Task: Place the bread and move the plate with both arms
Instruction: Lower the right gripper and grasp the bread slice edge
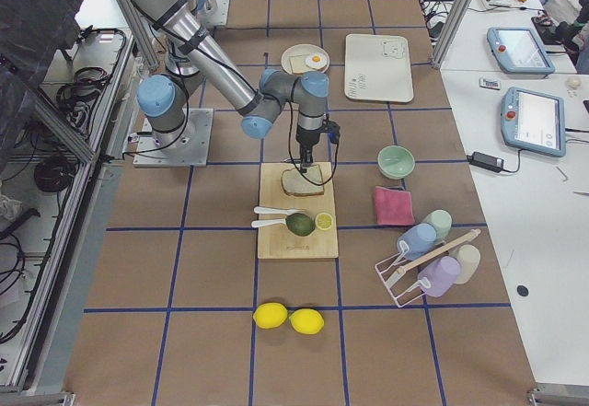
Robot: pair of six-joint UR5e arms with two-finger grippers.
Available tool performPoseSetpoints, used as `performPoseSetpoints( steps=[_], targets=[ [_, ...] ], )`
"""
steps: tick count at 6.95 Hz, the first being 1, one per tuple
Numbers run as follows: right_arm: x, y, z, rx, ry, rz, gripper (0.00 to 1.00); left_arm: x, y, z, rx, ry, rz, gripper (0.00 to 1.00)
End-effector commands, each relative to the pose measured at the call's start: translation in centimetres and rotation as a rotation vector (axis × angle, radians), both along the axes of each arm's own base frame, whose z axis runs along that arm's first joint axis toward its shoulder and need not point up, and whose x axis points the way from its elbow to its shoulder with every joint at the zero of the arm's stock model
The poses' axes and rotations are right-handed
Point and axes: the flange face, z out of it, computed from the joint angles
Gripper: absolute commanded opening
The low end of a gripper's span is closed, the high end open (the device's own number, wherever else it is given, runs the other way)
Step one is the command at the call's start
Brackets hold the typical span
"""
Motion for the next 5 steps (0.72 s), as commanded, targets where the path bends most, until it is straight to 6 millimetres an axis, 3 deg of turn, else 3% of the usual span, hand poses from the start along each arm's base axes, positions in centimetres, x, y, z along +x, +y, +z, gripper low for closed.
performPoseSetpoints(
  steps=[1, 5],
  targets=[
    [-0.15, 0.1, 0.51, 0.0, 0.021, 0.001, 0.0, 0.0, -0.02, -0.16, 0.005, 0.001, 0.0, 1.0],
    [-0.09, 0.23, 1.0, -0.01, 0.025, 0.001, 0.0, -0.01, -0.15, 0.06, -0.006, 0.001, 0.0, 1.0]
  ],
)
